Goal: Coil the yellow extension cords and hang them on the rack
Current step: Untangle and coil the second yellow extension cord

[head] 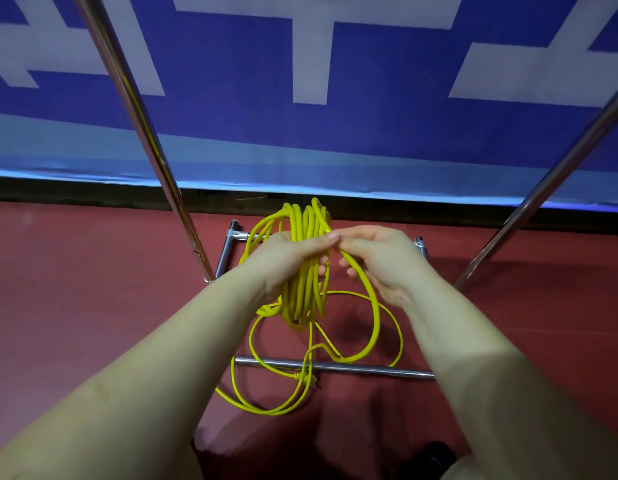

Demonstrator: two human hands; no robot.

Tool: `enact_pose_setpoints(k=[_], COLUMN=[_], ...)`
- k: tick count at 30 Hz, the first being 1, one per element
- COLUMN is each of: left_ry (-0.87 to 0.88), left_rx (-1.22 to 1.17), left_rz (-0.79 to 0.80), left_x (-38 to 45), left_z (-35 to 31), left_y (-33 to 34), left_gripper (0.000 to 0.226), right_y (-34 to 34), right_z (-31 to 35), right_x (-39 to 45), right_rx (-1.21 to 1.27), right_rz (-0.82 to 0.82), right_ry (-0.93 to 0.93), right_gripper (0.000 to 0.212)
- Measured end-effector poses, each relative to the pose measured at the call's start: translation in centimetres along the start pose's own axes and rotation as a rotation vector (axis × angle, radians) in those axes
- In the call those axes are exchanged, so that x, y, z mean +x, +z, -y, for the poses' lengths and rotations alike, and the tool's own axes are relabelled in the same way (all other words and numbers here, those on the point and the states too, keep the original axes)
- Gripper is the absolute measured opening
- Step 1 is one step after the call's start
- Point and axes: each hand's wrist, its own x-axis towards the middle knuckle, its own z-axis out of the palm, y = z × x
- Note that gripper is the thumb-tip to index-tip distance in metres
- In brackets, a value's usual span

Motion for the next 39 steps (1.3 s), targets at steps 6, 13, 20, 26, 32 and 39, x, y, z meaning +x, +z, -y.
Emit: enact_pose_setpoints(k=[6, 13, 20, 26, 32, 39], left_ry=[0.020, 0.049, 0.050, -0.017, 0.030, 0.164], left_rx=[-0.069, -0.206, -0.192, -0.576, -0.565, -0.272], left_rz=[-0.081, -0.265, -0.356, -0.266, -0.224, -0.227], left_x=[0.3, 0.5, 1.0, 0.8, 0.3, -0.1], left_z=[0.0, -1.1, -1.1, -1.9, -2.0, -2.0], left_y=[0.0, -0.7, -2.3, -2.9, -2.9, -3.4], left_gripper=[0.020, 0.026, 0.026, 0.015, 0.025, 0.009], right_y=[0.8, 1.1, -0.1, -0.5, -1.7, -4.8], right_z=[0.0, -0.8, -2.7, -4.2, -4.1, -1.5], right_x=[-0.4, -1.2, -0.8, -0.3, 0.5, 1.0], right_rx=[-0.134, -0.272, -0.558, -0.737, -1.109, -0.681], right_rz=[0.042, 0.129, 0.447, 0.603, 0.629, 0.314], right_ry=[-0.131, -0.048, 0.077, 0.106, 0.151, 0.243], right_gripper=[0.030, 0.022, 0.020, 0.021, 0.021, 0.015])
